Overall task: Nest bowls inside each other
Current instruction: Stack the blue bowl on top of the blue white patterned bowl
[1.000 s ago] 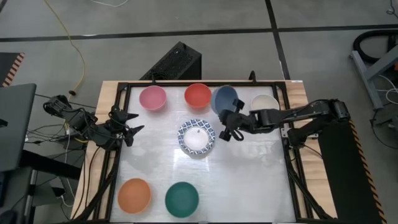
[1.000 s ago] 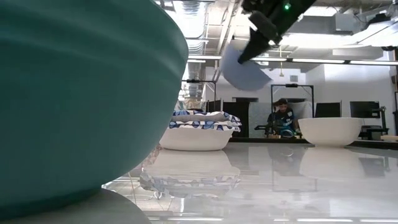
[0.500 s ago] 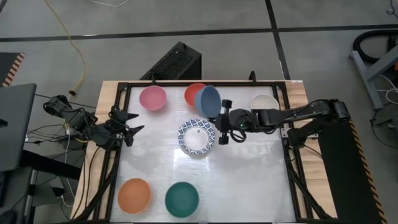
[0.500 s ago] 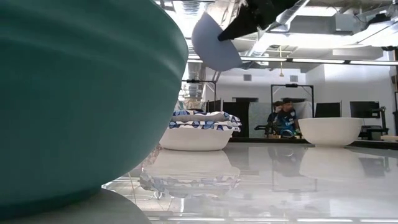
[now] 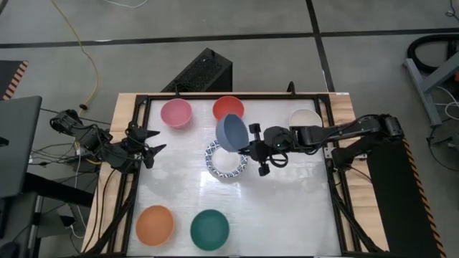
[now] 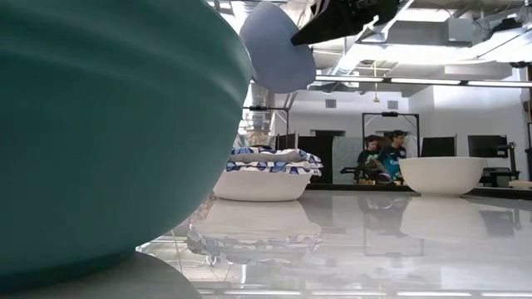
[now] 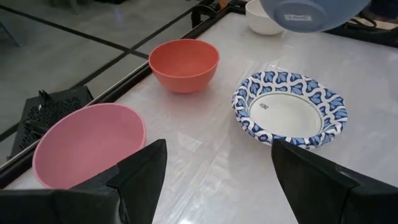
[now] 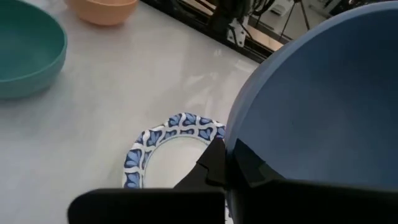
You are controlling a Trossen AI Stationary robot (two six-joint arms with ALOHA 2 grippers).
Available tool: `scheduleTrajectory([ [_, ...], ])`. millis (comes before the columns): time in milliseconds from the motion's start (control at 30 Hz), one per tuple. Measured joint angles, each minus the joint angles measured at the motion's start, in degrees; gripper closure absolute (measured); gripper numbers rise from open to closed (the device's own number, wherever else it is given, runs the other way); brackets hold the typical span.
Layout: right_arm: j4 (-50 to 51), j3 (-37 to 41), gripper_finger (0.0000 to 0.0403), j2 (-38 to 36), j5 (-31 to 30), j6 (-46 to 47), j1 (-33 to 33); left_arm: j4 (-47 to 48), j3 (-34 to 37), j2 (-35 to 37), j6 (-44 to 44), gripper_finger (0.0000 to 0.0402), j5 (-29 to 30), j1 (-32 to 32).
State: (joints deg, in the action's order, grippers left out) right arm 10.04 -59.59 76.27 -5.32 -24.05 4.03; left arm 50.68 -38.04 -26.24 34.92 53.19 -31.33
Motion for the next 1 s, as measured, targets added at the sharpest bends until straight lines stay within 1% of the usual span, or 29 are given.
scheduleTrajectory([
  [100,-0.5,0.0,0.0394,1.0,0.1,-0.9,0.7,0.0,0.0,0.0,0.0,0.0123,0.0,0.0],
  [200,-0.2,-1.1,0.0394,3.4,1.3,-3.0,1.5,-0.1,0.0,0.0,-0.5,0.0123,0.1,0.0],
  [267,3.0,-3.1,0.0394,6.0,1.3,-6.2,2.4,-0.1,0.0,0.0,-1.4,0.0123,0.1,0.0],
  [333,7.2,-7.0,0.0394,9.2,-0.1,-10.7,3.3,-0.1,0.0,0.0,-1.5,0.0123,0.1,0.0],
  [433,18.4,-14.8,0.0394,14.2,-2.1,-14.6,4.2,-0.2,0.0,0.0,-1.4,0.0123,0.1,0.0],
  [567,33.8,-26.8,0.0394,21.2,-2.3,-15.6,4.1,-0.2,0.0,0.0,-1.4,0.0123,0.1,0.0],
  [733,48.7,-39.6,0.0394,29.8,-2.6,-17.0,4.1,-0.2,0.0,0.0,-1.4,0.0123,0.1,0.0],
  [867,54.2,-45.3,0.0394,34.8,-2.3,-17.1,4.1,-0.2,0.0,0.0,-1.4,0.0123,0.1,0.0],
  [1000,53.8,-46.1,0.0394,36.3,-2.1,-18.8,3.5,-0.1,0.0,0.0,-1.3,0.0123,-0.2,0.0],
])
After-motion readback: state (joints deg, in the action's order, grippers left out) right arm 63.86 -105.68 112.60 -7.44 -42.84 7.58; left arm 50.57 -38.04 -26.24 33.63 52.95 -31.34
